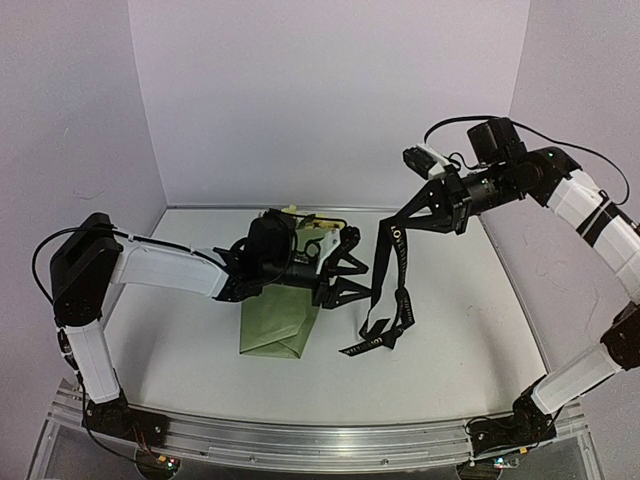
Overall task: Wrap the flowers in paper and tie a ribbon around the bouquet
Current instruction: Pass from the right arm to the left
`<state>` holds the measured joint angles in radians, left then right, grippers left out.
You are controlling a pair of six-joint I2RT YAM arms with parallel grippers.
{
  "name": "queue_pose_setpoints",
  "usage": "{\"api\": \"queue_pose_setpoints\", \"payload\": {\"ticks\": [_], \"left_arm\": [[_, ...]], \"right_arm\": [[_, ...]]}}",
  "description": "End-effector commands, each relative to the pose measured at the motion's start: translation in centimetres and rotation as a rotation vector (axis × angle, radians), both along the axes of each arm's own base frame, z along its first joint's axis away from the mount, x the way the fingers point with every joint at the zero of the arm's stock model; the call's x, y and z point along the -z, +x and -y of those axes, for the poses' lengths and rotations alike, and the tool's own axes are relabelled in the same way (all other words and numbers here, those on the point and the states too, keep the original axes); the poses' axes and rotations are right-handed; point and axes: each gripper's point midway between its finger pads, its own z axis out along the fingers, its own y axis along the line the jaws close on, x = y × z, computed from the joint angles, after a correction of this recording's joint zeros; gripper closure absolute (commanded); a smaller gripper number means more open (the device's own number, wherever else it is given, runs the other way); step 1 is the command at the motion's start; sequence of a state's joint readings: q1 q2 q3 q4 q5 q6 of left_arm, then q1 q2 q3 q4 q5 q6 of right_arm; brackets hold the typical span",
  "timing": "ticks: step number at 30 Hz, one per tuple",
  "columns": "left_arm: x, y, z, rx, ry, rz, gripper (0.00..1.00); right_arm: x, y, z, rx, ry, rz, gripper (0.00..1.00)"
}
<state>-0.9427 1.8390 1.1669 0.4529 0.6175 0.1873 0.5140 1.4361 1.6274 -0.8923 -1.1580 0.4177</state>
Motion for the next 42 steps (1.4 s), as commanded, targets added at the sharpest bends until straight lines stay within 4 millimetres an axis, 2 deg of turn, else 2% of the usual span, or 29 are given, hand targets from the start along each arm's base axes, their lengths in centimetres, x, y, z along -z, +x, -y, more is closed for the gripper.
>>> {"api": "queue_pose_setpoints", "payload": {"ticks": [1,6,15,22,26,28,30,32,34,36,38,42], "left_arm": [[-2.6,-1.1,1.6,0.049,-0.104,-0.005,0.39],[-1.9,-1.7,1.6,0.054,-0.107,-0.050,0.38],[-0.7,-1.5,1.5,0.029,-0.109,-0.097,0.37],[0.0,-1.4,2.7,0.035,-0.114,-0.136,0.39],[0.6,-0.3,3.5,-0.011,-0.141,-0.176,0.47],[0.7,0.5,3.6,-0.062,-0.167,-0.189,0.57],[0.4,1.5,3.5,-0.122,-0.190,-0.193,0.74],[-0.5,2.8,2.6,-0.218,-0.215,-0.175,0.90],[-2.5,4.1,0.8,-0.345,-0.251,-0.141,0.99],[-5.0,4.9,-1.1,-0.442,-0.264,-0.099,1.00],[-8.1,4.8,-2.7,-0.482,-0.251,-0.055,1.00],[-13.3,3.3,-3.3,-0.447,-0.205,0.020,1.00]], "right_arm": [[-1.2,0.0,-0.2,-0.006,0.019,0.032,1.00],[-1.3,0.3,-0.2,0.006,0.013,0.049,1.00],[-1.6,0.7,-0.3,0.017,0.009,0.064,1.00],[-1.6,0.7,-0.2,0.025,0.004,0.072,1.00],[-1.0,0.7,0.0,0.037,-0.013,0.077,1.00],[-0.3,0.7,0.2,0.049,-0.030,0.082,1.00],[0.4,0.8,0.4,0.060,-0.049,0.081,1.00],[1.1,0.8,0.8,0.083,-0.073,0.094,1.00],[2.2,0.9,1.5,0.120,-0.119,0.121,1.00],[3.7,0.7,2.7,0.160,-0.176,0.158,1.00],[5.3,0.4,4.3,0.210,-0.246,0.206,1.00],[6.4,-1.0,8.7,0.294,-0.408,0.360,1.00]]}}
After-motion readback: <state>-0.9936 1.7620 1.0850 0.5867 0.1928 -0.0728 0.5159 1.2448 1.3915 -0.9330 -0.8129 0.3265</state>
